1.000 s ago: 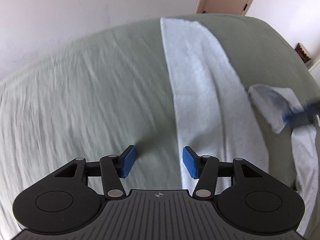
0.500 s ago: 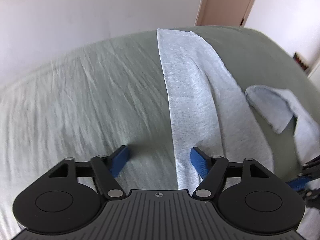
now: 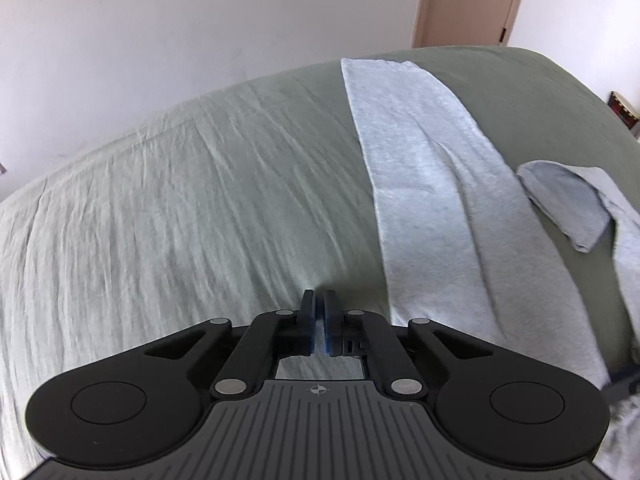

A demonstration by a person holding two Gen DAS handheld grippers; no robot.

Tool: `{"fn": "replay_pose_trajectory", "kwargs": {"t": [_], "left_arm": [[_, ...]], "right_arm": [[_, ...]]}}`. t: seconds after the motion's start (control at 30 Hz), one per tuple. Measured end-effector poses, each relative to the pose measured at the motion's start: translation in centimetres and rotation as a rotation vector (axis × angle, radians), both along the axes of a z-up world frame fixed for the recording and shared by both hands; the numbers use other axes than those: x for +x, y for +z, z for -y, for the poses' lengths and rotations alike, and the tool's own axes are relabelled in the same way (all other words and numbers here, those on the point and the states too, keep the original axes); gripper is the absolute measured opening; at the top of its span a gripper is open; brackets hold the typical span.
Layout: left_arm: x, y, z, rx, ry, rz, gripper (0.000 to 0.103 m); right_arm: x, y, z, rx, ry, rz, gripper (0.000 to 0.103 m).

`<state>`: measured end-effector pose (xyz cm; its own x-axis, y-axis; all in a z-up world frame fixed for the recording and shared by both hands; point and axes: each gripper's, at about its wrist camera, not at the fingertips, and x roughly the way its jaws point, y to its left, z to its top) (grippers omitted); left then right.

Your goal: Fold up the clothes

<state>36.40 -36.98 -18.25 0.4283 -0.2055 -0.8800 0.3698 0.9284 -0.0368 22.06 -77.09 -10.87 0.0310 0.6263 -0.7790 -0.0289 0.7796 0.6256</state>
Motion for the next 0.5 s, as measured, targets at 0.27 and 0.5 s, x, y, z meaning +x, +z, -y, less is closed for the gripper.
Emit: {"fn": "replay_pose_trajectory", "kwargs": {"t": [0.27, 0.5], "left_arm": [[-5.0, 1.4, 2.3, -0.035, -0.198, -0.032, 0.017], [-4.4, 1.6, 5.5, -0.105, -0.229, -0.031, 0.020]], "right_arm": [[-0.8, 0.8, 1.6, 0.049, -0.008, 0.028, 0.037], [-1.0, 1.9, 1.3, 0.032, 0.014, 0.084, 0.037]]}}
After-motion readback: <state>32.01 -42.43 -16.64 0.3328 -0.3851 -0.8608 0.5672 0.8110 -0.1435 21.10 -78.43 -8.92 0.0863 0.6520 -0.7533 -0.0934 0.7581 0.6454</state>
